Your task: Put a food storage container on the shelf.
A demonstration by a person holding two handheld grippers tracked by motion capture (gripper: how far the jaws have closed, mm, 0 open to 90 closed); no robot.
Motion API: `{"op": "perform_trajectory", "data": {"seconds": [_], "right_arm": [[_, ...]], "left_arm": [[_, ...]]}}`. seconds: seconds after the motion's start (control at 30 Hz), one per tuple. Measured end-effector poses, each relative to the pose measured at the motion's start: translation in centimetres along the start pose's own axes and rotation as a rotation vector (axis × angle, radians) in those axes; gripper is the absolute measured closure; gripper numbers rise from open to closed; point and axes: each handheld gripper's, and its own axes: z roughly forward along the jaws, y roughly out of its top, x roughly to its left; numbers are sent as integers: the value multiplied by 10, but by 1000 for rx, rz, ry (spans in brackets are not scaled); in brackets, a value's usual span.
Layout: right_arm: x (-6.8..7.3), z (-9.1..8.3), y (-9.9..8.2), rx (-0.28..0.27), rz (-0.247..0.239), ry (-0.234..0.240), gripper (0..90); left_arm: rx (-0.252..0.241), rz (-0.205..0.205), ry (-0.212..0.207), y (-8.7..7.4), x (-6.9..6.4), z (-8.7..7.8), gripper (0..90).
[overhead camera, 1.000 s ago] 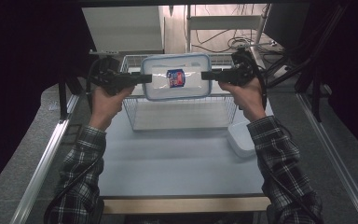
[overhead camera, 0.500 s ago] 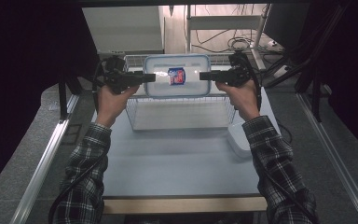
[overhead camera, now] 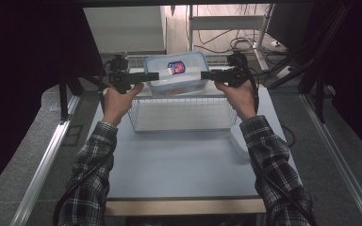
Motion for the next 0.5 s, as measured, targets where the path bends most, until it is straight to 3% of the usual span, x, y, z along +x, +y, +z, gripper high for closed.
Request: {"op": "perform_trajectory", "data": {"seconds": [0.07,0.1,0.2,0.33,0.5], "right_arm": [[-2,2,1,-7,24,10,467],[-3,2,1,-9,32,12,474],[-4,2,3,-16,38,-1,480],[-3,2,3,-20,28,-4,479],[0,-2,0,-50,-25,-28,491]], "left_arm": [[7,-35,-10,2,4,2,216],[-3,-31,14,3,5,1,213],[-8,25,128,8,1,-5,225],[-21,88,174,5,-6,-9,234],[-28,203,228,0,-23,-19,368]]}}
